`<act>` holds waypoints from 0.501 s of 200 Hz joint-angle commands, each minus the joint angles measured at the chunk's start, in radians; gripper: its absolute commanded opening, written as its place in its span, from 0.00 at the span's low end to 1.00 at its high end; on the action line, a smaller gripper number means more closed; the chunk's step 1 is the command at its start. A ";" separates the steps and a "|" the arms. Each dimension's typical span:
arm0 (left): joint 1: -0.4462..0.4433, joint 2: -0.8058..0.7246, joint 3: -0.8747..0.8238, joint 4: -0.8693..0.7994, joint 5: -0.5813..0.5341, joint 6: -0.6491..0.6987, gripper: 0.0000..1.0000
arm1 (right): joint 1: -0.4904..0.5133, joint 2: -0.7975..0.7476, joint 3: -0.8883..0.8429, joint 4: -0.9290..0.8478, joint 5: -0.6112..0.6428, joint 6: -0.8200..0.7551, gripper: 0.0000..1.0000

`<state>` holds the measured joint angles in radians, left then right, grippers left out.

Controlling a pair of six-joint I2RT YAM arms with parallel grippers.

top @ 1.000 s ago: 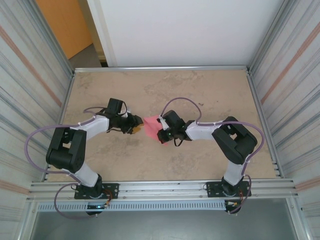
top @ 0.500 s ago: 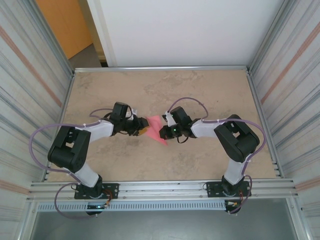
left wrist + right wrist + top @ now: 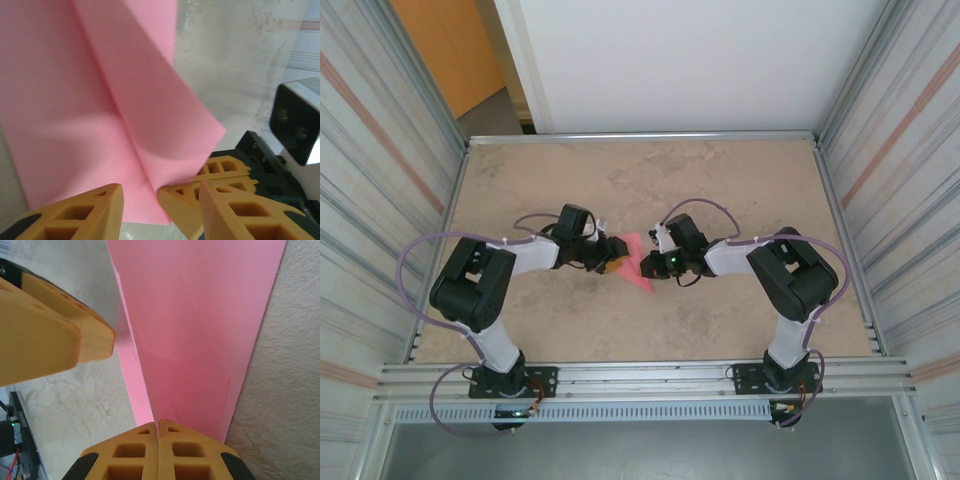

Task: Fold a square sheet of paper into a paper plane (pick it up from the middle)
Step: Fourth fold the wing at the center of the table.

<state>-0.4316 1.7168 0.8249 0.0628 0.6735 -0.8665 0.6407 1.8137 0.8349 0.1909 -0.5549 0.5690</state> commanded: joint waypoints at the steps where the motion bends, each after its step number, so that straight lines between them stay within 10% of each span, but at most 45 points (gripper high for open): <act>1: -0.010 0.016 0.047 -0.053 -0.025 0.063 0.46 | -0.011 0.015 -0.014 0.018 -0.028 0.027 0.03; 100: -0.034 0.080 0.107 -0.113 -0.064 0.089 0.52 | -0.019 0.030 -0.026 0.038 -0.039 0.044 0.03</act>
<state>-0.4541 1.7737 0.8951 -0.0147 0.6262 -0.8074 0.6277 1.8256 0.8169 0.2180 -0.5774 0.5953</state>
